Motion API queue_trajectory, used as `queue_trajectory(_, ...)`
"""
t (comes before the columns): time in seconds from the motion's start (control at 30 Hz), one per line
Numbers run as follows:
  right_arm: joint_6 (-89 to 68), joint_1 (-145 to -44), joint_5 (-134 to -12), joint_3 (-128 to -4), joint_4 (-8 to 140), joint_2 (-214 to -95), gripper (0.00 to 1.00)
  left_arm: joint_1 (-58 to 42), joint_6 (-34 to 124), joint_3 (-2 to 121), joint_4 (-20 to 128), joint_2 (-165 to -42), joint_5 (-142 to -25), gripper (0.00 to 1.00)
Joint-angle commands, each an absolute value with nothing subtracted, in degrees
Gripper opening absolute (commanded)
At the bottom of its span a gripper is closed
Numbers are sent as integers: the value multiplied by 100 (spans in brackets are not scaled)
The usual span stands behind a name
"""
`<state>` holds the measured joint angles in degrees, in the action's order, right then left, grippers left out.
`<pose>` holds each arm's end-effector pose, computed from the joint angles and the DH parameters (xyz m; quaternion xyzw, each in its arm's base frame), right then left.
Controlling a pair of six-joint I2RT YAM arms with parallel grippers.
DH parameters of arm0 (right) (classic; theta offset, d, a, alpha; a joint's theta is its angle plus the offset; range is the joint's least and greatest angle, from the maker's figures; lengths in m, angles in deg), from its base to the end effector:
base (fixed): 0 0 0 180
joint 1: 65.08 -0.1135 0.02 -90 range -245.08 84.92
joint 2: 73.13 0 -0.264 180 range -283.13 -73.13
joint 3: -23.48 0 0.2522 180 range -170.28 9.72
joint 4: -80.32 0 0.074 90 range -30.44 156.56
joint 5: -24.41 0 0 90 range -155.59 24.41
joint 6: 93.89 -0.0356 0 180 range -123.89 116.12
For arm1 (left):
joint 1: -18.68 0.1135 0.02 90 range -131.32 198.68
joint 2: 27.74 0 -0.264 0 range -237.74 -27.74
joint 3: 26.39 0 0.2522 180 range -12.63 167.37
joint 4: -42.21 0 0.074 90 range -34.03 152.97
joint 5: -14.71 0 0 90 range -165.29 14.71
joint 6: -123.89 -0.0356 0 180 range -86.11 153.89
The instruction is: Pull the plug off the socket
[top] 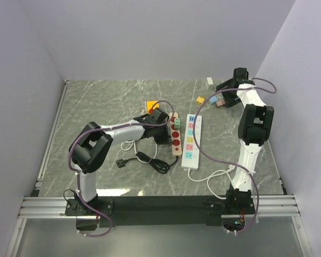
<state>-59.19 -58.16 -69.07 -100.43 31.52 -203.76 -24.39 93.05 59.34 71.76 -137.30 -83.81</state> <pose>0.5010 -0.0586 0.1941 0.4855 0.8220 0.1478 0.2583 0.2917 -0.2799 0.1727 -0.1094 0.9407 -0.2881 0.1418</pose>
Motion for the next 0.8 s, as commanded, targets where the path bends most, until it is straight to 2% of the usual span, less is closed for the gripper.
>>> queue_trajectory(0.0,-5592,-5831,-7007,-10288,3264,-19997,91,-2474,9181,6208,7214,-13655,-8312,1)
queue_trajectory(0.33,-4783,-6411,-6198,-8884,2490,-18187,93,-2474,9216,6296,7065,-13611,-8320,0)
queue_trajectory(0.43,-4187,-6806,-6776,-8390,2903,-17870,89,-2474,9278,6200,6916,-13638,-8390,0)
queue_trajectory(0.6,-2967,-7727,-7077,-8784,2254,-18167,88,-2474,9524,5892,6468,-13664,-8619,0)
queue_trajectory(0.77,-2324,-8195,-7174,-8600,2262,-18238,84,-2465,9805,5454,5941,-13524,-8681,0)
